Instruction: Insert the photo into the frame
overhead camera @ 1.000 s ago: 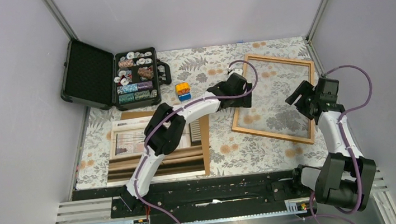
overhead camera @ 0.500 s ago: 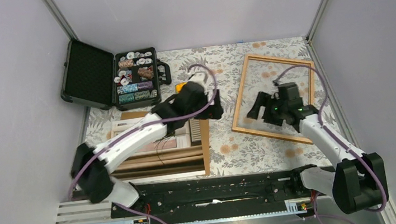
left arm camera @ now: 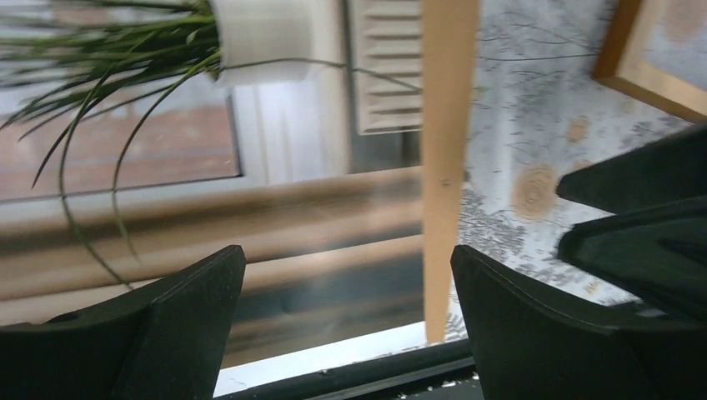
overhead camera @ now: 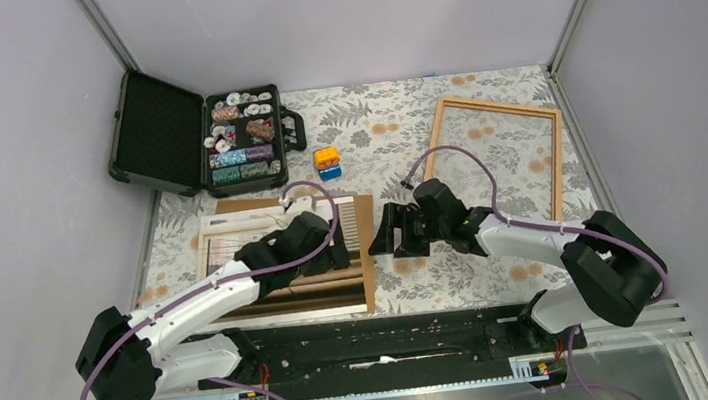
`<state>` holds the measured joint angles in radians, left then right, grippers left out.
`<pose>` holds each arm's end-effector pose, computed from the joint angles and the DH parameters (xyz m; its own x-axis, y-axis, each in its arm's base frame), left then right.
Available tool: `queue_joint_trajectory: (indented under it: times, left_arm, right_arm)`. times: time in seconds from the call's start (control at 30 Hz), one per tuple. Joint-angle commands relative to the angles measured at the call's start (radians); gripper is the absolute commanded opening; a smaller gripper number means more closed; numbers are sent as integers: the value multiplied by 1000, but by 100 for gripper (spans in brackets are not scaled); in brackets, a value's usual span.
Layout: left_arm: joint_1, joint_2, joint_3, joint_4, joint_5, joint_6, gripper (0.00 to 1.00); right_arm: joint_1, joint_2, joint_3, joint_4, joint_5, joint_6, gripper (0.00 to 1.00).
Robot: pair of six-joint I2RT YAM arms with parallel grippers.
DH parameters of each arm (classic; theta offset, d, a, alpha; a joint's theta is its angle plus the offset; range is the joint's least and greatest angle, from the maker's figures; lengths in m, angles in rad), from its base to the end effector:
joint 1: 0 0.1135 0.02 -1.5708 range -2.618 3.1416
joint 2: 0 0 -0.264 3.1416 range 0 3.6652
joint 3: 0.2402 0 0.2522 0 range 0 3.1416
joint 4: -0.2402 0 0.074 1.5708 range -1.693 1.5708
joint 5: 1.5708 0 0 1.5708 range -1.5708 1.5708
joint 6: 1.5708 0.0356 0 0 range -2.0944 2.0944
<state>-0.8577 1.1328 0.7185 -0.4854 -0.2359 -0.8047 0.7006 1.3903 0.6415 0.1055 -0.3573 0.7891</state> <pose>0.1528 -0.1639 0.2238 -0.8166 -0.1269 -0.5630 0.0748 0.9440 -0.3212 0.2051 0.1892 0.1860 -0.9035 0.1078 -0.4148 -0.2507 0.6519 0.7157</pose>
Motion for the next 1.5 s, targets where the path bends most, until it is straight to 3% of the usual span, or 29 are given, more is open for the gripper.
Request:
queue_joint_trajectory:
  times: [0.0, 0.2, 0.37, 0.6, 1.47]
  left_arm:
    - [0, -67, -60, 29, -110, -117, 99]
    - [1, -94, -132, 97, -126, -157, 99]
    - [0, -66, -178, 152, -111, -154, 99]
    - [0, -22, -232, 225, -111, -139, 99]
    - [0, -1, -321, 335, -96, -140, 99]
  right_arm:
    - [10, 16, 0, 122, 62, 68, 84]
    - [9, 92, 144, 11, 186, -45, 82]
    - [8, 224, 251, 13, 127, -47, 76]
    - [10, 296, 242, 98, 74, 17, 75]
    - [-30, 493, 435, 82, 133, -43, 71]
